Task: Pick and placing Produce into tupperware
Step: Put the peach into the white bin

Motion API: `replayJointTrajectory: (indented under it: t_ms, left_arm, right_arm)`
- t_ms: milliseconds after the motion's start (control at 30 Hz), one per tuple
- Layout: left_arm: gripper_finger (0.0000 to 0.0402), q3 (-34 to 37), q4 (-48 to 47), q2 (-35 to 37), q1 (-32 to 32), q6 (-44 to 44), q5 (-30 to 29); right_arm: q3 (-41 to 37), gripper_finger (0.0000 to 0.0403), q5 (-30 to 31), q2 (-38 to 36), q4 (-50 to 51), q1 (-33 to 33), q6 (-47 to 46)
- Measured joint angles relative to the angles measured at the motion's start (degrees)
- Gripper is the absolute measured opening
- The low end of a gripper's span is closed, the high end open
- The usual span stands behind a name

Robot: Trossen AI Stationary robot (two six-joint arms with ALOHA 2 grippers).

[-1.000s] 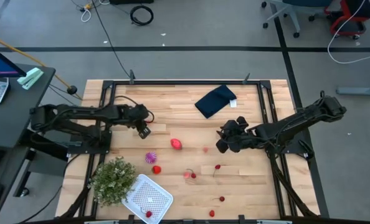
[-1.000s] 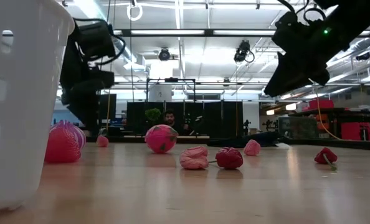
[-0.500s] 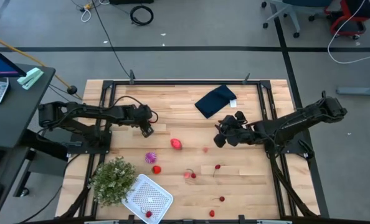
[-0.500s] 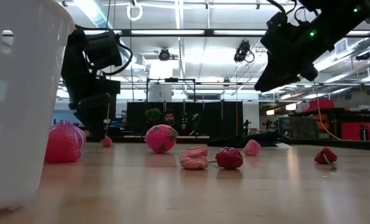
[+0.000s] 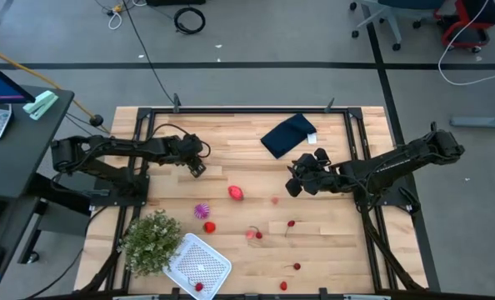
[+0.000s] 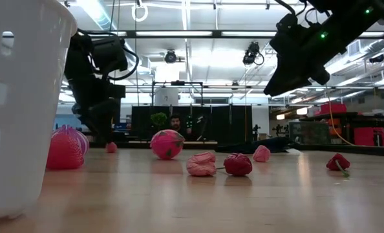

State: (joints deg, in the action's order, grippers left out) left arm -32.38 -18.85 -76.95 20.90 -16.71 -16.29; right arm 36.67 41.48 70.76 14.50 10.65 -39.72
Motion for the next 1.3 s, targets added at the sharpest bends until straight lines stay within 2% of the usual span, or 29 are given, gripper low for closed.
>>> replayJointTrajectory:
  t_ms: [333,500,1300]
  left_arm:
    - [0.0204,0.00,2.19,0.00,-0.26,-0.62,0.87]
    - [0.0206,0.00,4.78,0.00,-0.25,-0.60,1.37]
    - [0.0206,0.00,4.13,-0.04,-0.28,-5.44,1.44]
  right_arm:
    - [0.00,0.0131,-1.50,0.00,0.00,0.05,-1.76]
    - [0.00,0.0131,-1.49,0.00,0.01,0.05,-2.30]
    - [0.00,0.0131,-1.49,0.02,0.04,0.17,-2.17]
